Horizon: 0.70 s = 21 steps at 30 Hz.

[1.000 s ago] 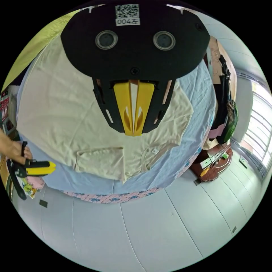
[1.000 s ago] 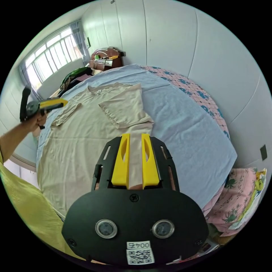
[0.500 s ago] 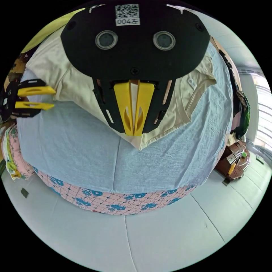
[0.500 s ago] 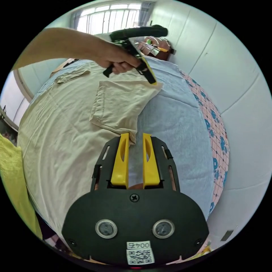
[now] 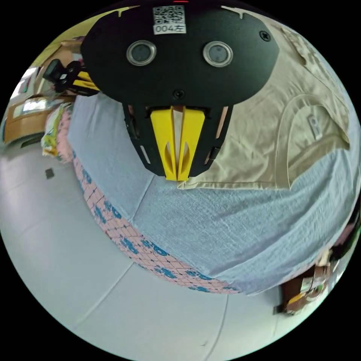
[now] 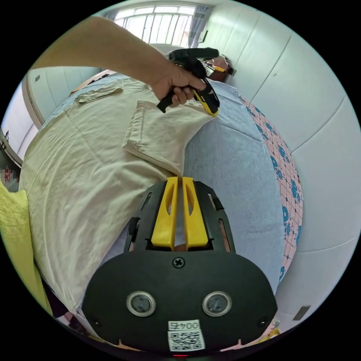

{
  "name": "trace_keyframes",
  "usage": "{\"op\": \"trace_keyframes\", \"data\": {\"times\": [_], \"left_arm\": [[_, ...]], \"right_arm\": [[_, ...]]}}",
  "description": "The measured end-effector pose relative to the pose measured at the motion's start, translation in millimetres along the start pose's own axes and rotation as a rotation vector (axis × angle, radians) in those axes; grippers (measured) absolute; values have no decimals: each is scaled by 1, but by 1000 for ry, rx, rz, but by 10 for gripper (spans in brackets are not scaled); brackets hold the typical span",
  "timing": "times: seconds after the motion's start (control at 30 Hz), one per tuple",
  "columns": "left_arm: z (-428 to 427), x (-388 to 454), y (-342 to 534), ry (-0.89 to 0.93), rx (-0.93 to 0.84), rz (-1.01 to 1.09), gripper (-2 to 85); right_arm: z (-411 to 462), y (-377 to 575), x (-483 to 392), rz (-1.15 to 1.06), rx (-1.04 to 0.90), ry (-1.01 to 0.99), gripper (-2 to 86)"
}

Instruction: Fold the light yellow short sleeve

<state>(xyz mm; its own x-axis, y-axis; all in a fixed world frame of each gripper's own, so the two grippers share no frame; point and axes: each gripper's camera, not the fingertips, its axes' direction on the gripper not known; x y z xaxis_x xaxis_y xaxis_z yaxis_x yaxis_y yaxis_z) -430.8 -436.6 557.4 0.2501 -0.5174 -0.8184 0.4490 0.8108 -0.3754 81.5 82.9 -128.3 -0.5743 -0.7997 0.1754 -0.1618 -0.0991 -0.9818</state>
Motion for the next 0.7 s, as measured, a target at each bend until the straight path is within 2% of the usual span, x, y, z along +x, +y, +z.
{"op": "trace_keyframes", "data": {"times": [0.1,0.23,0.33,0.5,0.63,0.7], "left_arm": [[-35,-6,14,150,90,-90,4],[-91,16,48,130,126,10,3],[-150,33,107,94,170,102,3],[-242,37,272,-150,115,130,5],[-303,21,396,-214,61,9,6],[-343,11,477,-186,68,-101,6]], "right_arm": [[-36,14,24,118,25,13,23],[-84,36,40,233,93,-139,53],[-113,55,35,284,120,-267,87],[-148,88,15,368,46,-328,83],[-172,128,20,539,0,-428,81],[-188,165,25,675,-9,-521,74]]}}
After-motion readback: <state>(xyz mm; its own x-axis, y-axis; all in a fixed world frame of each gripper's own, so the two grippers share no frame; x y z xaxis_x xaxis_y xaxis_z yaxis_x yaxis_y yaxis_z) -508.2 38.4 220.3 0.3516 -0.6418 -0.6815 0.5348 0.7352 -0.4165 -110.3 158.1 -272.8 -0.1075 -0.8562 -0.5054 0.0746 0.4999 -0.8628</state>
